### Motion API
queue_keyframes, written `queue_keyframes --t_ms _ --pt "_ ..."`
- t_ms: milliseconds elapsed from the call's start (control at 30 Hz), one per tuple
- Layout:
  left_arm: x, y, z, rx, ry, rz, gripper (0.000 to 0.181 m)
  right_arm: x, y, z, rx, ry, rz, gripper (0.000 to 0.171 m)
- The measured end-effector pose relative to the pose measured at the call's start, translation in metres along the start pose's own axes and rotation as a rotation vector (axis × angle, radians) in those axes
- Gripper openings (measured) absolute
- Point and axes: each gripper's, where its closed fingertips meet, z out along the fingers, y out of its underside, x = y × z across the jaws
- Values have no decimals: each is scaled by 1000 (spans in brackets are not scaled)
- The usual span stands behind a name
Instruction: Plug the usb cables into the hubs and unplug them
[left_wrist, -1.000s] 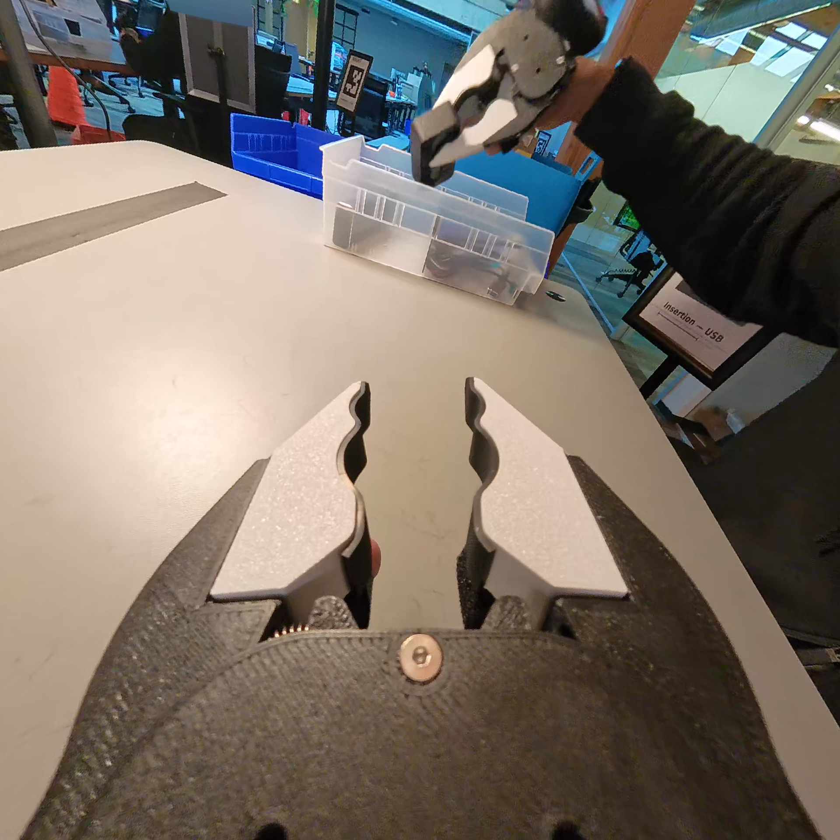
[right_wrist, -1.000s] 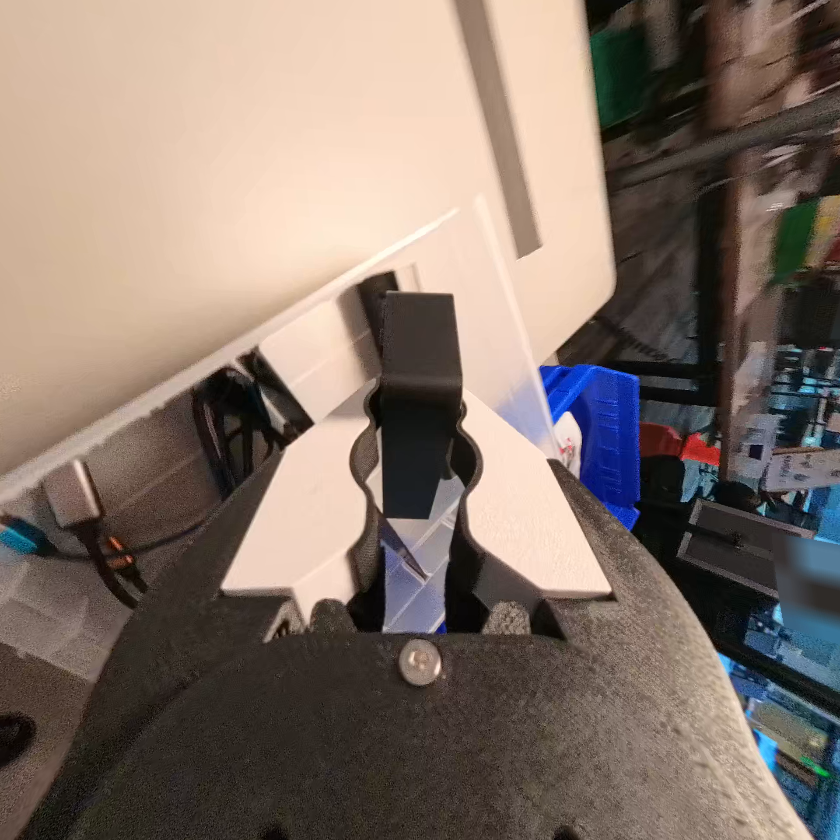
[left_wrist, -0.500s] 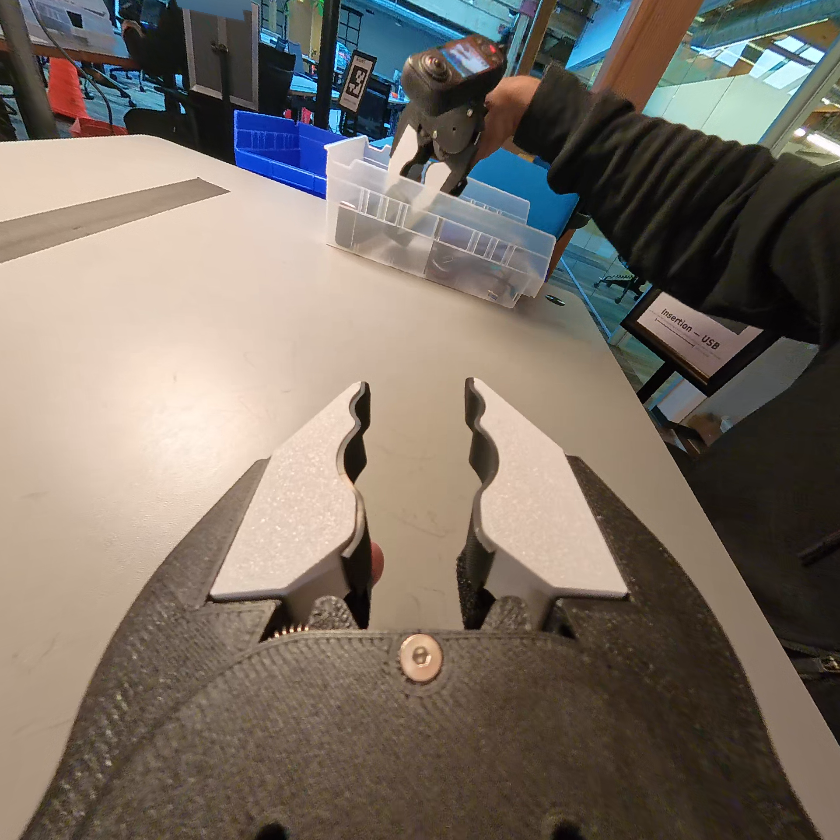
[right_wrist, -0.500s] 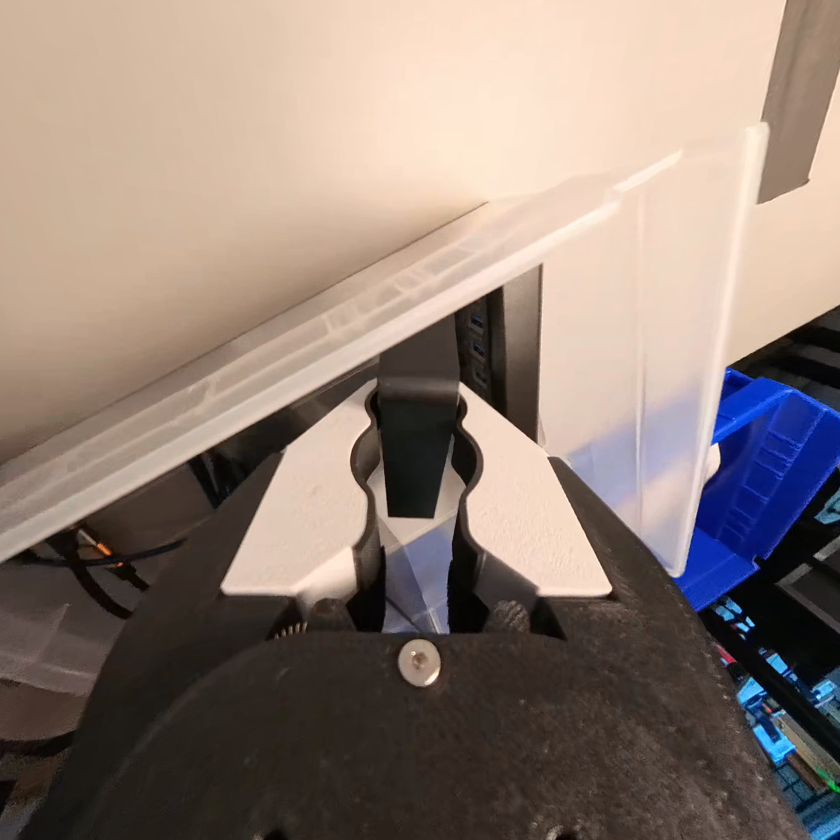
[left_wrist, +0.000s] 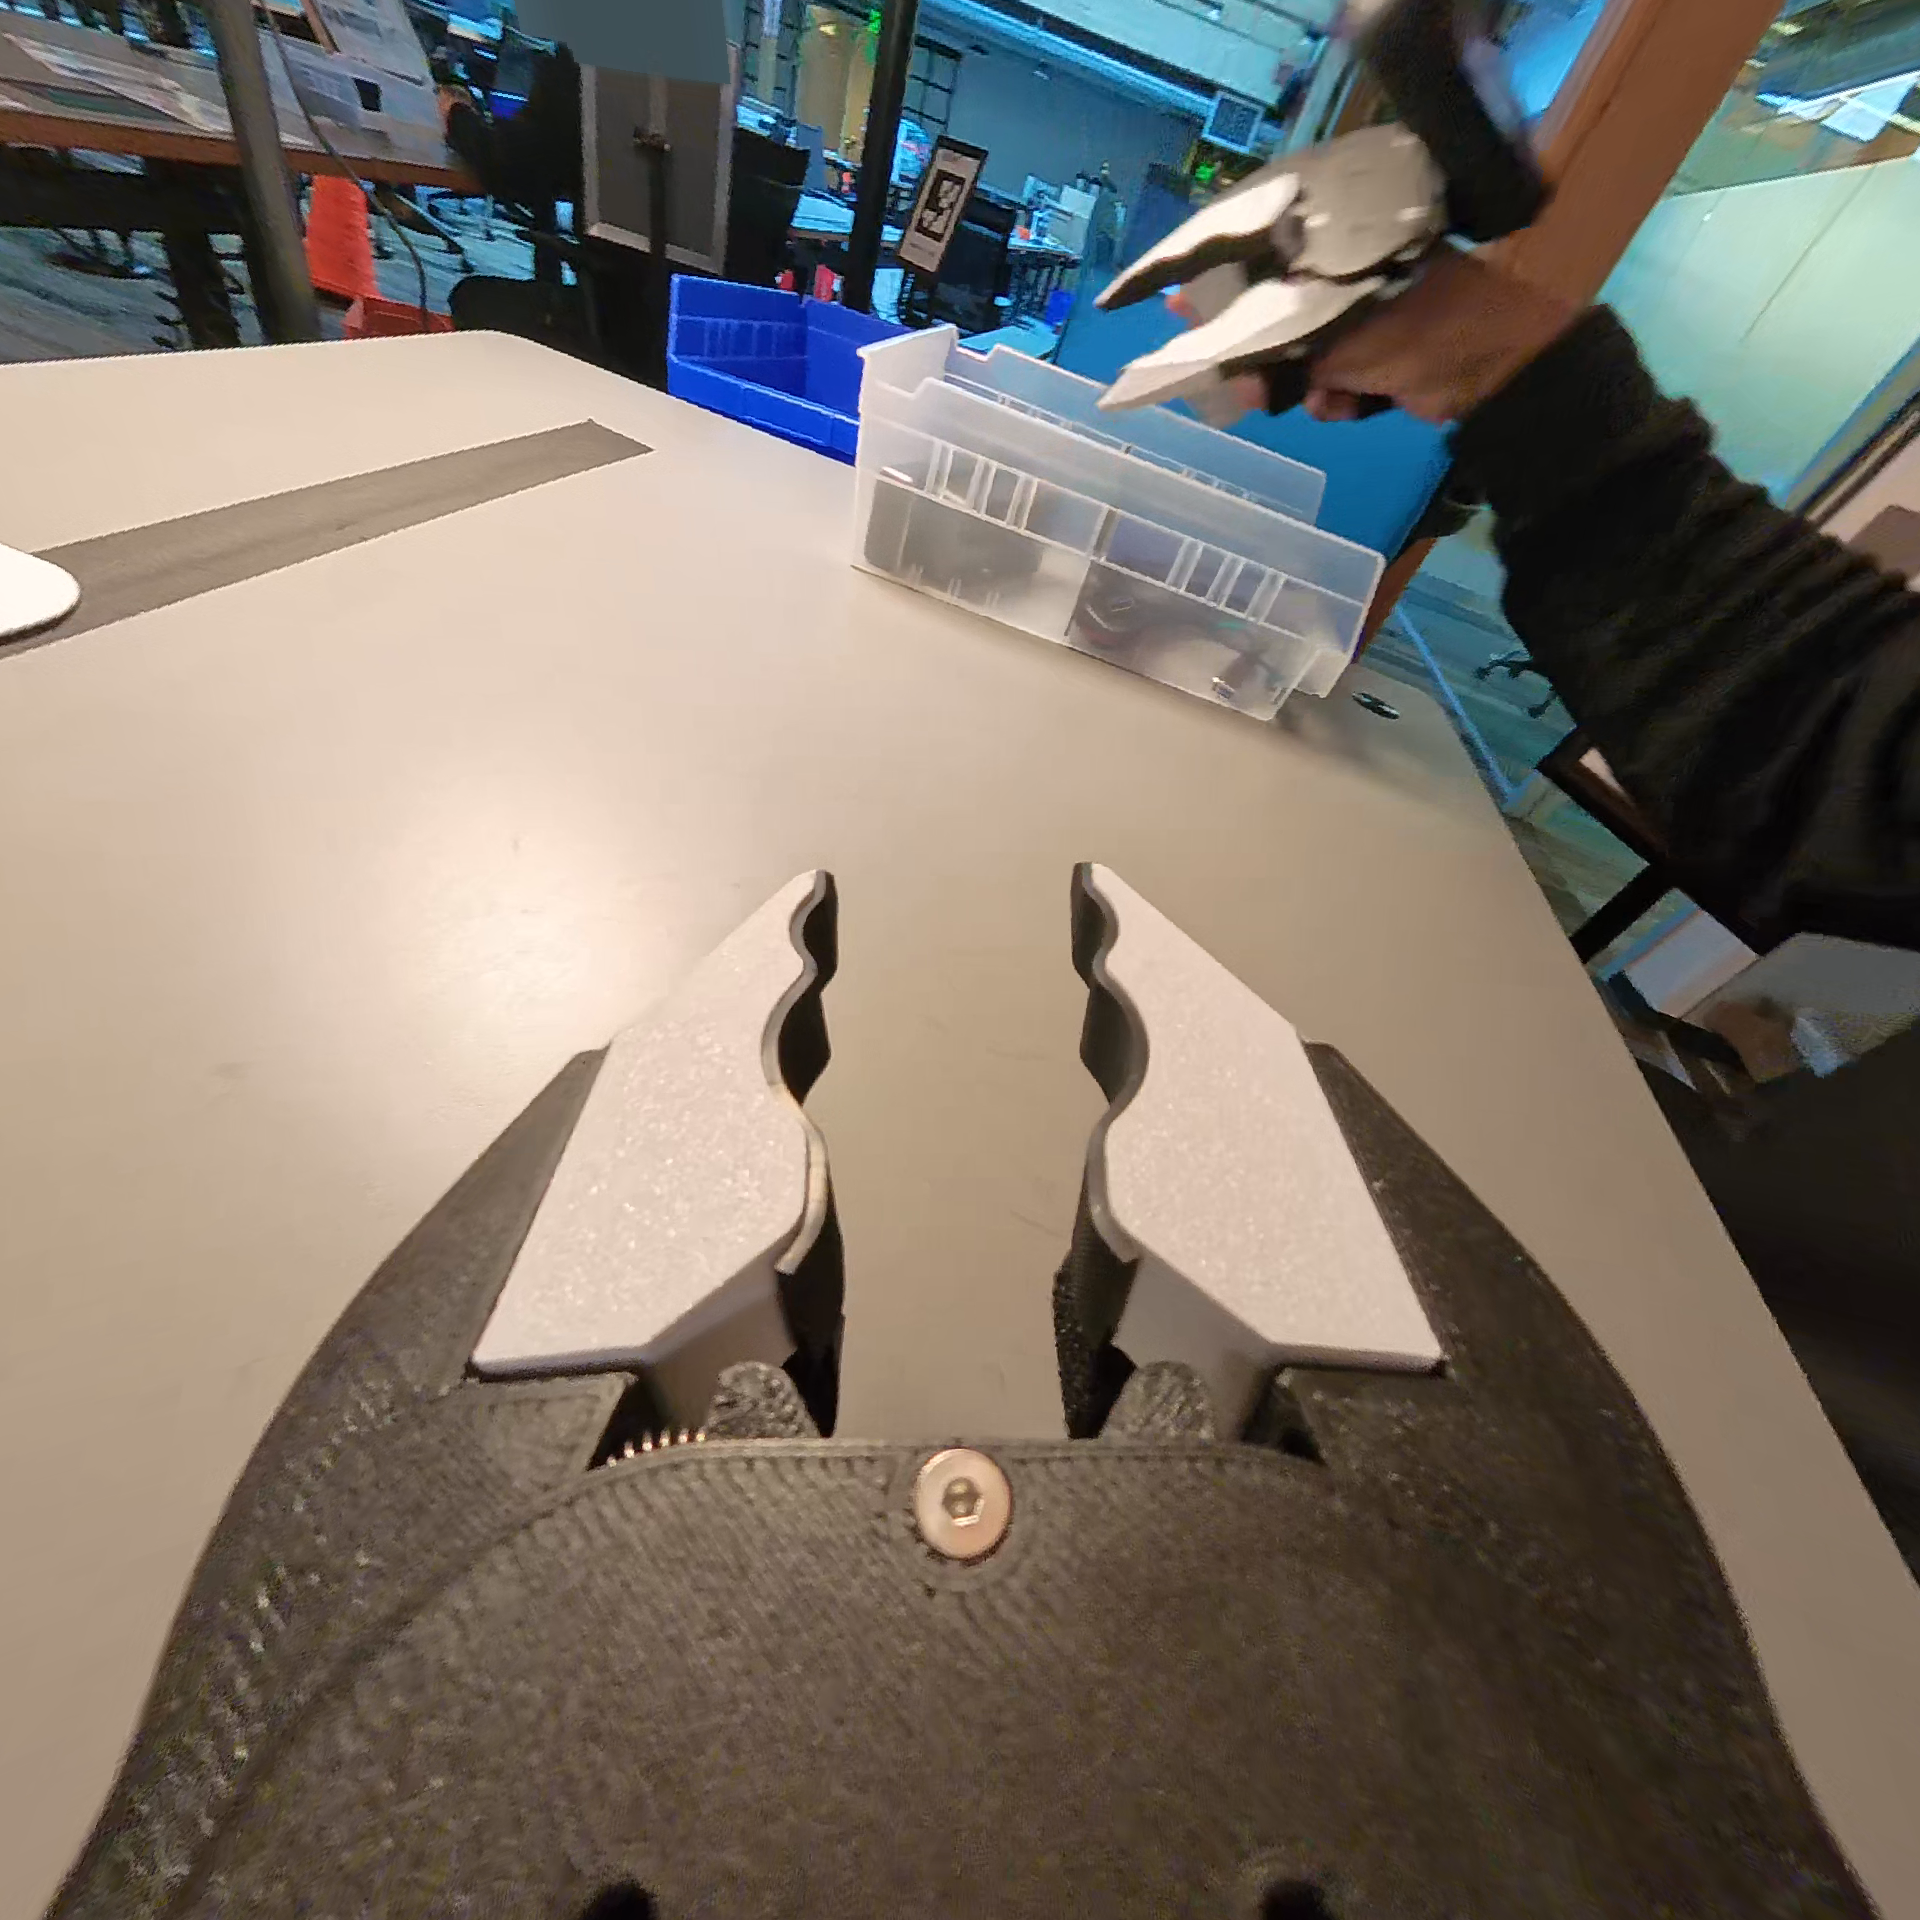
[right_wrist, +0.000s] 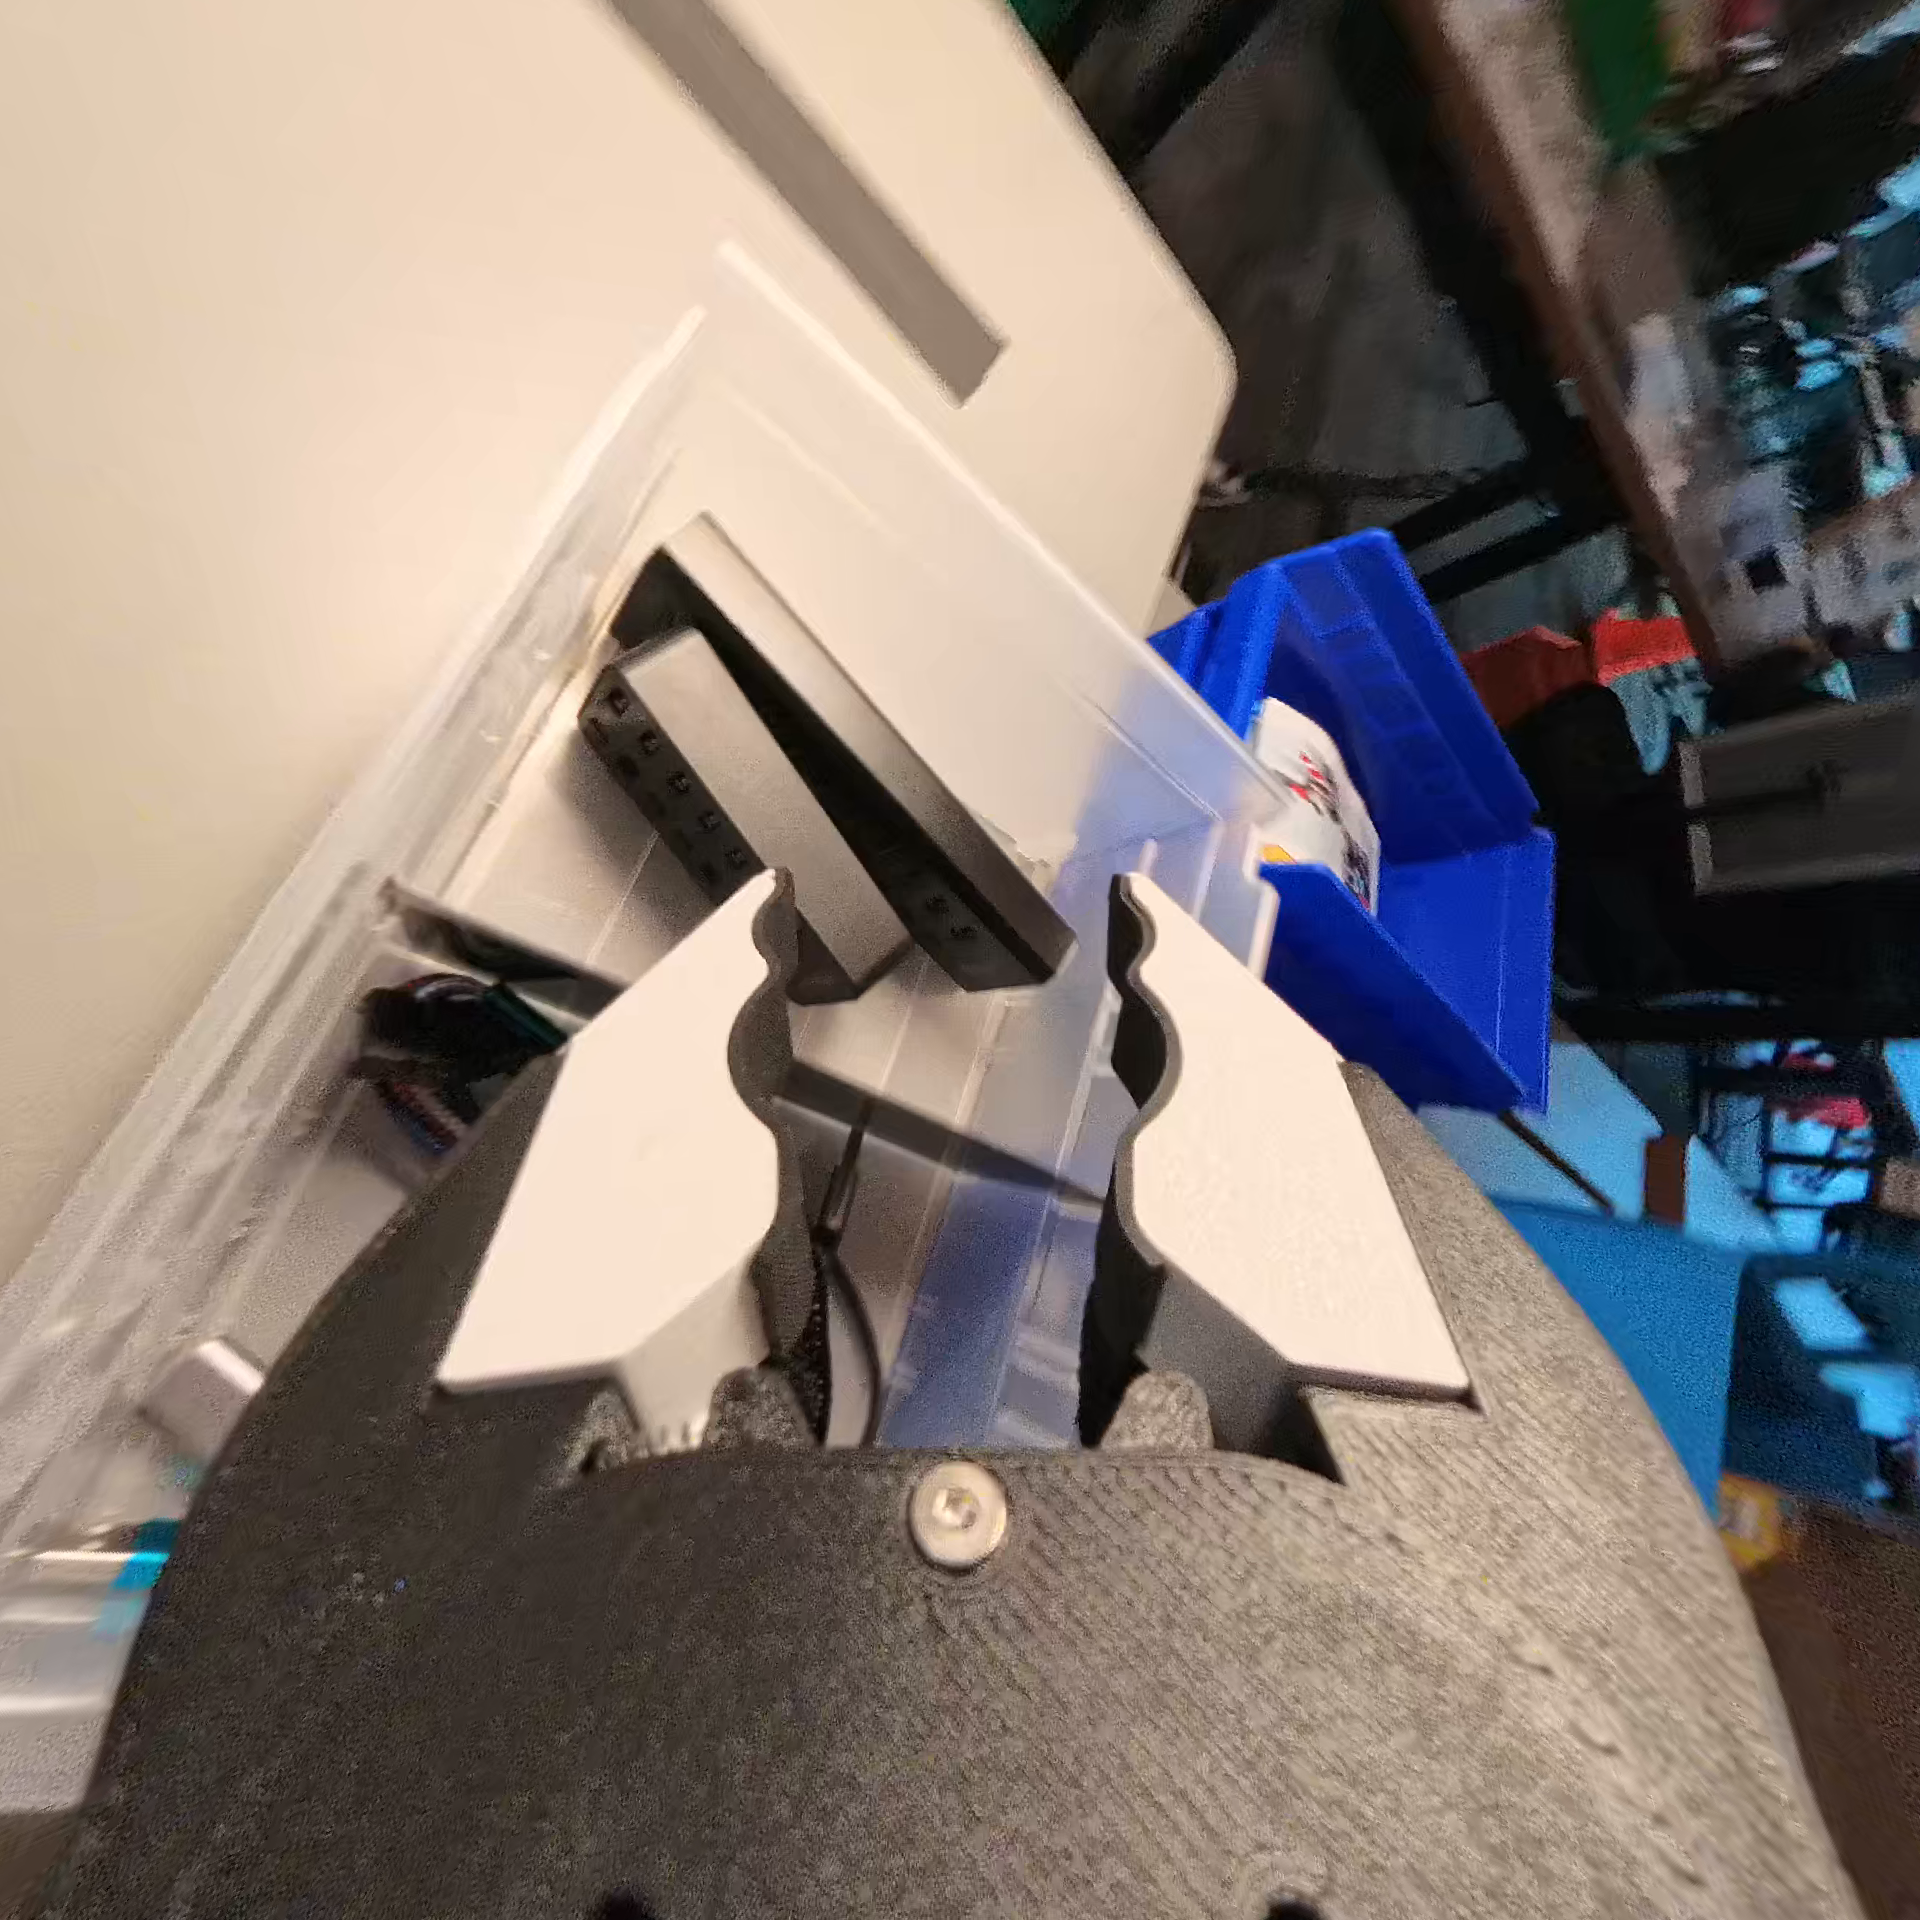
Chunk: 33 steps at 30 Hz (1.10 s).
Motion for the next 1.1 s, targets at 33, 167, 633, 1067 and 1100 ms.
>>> queue_keyframes --t_ms 33,167,633,1067,1100 --pt "-2 0 0 -3 -18 5 50 7 5 -16 42 46 64 61" --pt "-13 0 -2 0 -121 24 56 -6 21 -73 264 0 348 61" --pt "-34 30 -218 -70 -1210 180 107 -121 43 -91 424 -84 448 95" --pt "39 67 -473 -77 -1695 -114 107 -121 49 -63 332 -27 452 68" --pt "36 70 -478 -80 -1686 -127 105 -119 48 -62 341 -12 463 64"
